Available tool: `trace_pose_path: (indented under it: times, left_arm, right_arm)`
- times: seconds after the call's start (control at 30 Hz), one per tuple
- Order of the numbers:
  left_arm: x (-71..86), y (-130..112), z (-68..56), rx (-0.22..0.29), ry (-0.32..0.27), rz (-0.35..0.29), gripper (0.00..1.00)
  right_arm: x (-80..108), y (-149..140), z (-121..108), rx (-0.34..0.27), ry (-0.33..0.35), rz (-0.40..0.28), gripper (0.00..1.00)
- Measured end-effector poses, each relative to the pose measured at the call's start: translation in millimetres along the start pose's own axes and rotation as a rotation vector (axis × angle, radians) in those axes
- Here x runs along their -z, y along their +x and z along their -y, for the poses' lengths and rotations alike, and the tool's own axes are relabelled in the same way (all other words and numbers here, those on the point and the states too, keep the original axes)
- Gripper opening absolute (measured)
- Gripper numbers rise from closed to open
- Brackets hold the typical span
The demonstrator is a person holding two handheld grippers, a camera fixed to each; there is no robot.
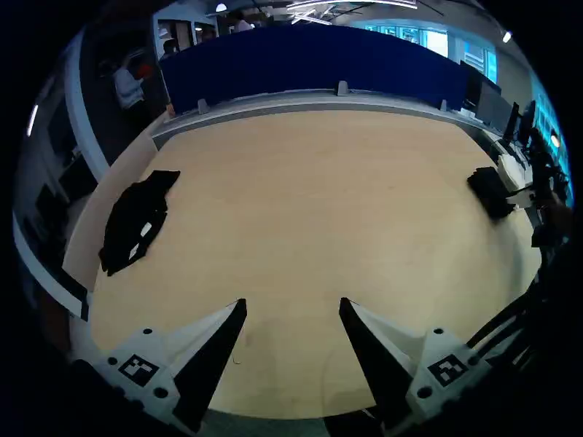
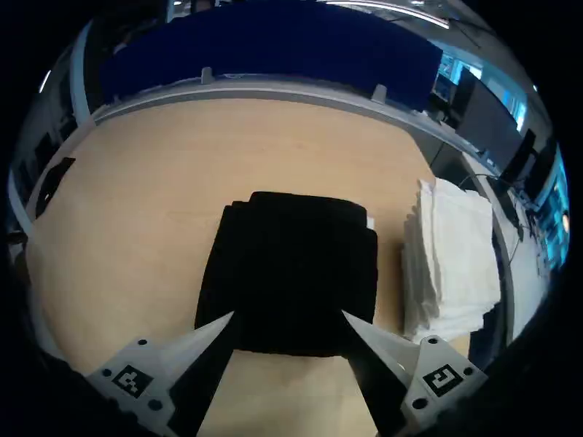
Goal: Fold towel
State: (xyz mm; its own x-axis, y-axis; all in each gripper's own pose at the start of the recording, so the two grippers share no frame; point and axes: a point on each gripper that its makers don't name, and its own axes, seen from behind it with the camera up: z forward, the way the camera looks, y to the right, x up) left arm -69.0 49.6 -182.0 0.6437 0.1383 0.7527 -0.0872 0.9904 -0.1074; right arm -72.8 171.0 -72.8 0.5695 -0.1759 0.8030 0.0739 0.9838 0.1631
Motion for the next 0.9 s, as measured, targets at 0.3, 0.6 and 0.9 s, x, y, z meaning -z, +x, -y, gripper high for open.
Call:
trace_pose_path:
  times: [0.3,0.6,0.9]
  left_arm:
    - [2.9,-2,1.2,0.006,0.007,-0.003,0.95]
    - [4.6,-2,4.7,0.009,0.010,-0.005,0.94]
    - [3.5,2,5.0,0.002,0.004,-0.014,0.94]
  right_arm:
    - [-6.3,-18,3,0.009,-0.002,0.026,0.94]
    - [8.9,0,7,0.017,-0.004,-0.033,0.94]
    - [16.4,7,10,-0.007,-0.011,-0.062,0.94]
